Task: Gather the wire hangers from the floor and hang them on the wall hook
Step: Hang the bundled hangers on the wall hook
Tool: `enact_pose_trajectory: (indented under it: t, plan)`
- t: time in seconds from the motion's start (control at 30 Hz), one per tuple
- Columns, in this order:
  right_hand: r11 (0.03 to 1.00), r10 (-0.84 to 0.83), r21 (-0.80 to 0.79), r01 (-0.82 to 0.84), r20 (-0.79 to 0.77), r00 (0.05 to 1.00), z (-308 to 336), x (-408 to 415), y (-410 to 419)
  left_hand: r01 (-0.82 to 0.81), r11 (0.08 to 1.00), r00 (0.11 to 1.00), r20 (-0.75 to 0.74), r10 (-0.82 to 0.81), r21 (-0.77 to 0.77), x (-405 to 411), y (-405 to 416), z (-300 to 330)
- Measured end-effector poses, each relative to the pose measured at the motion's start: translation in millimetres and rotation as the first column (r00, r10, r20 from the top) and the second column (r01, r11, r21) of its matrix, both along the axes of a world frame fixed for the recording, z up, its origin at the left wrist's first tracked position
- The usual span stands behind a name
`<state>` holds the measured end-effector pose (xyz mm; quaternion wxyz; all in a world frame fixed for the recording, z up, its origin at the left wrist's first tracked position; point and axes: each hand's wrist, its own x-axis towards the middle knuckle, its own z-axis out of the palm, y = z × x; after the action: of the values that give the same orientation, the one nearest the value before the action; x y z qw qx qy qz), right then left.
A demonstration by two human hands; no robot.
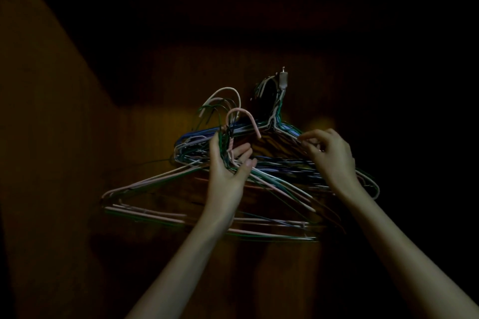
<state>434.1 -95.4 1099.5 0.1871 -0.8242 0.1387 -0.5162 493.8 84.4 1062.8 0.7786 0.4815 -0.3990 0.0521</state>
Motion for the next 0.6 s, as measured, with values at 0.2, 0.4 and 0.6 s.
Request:
enact_pose_trajectory:
  t: [0.2, 0.4, 0.6]
  plan:
    - [0.998, -0.008, -0.057, 0.004, -0.062, 0.998, -6.6, -17.2, 10.2, 0.031, 0.999, 0.999, -0.016, -0.031, -0.025, -10.6, 5.1, -3.6]
    - [0.988, 0.126, -0.095, -0.125, -0.002, 0.992, -18.5, -47.3, 41.2, 0.041, 0.998, 0.998, -0.04, -0.044, -0.053, -21.0, 12.9, -7.2]
    - [0.924, 0.382, 0.047, -0.38, -0.151, 0.912, -32.4, -54.8, 78.8, 0.06, 0.996, 0.996, -0.06, -0.064, -0.073, -35.4, 22.5, -8.7]
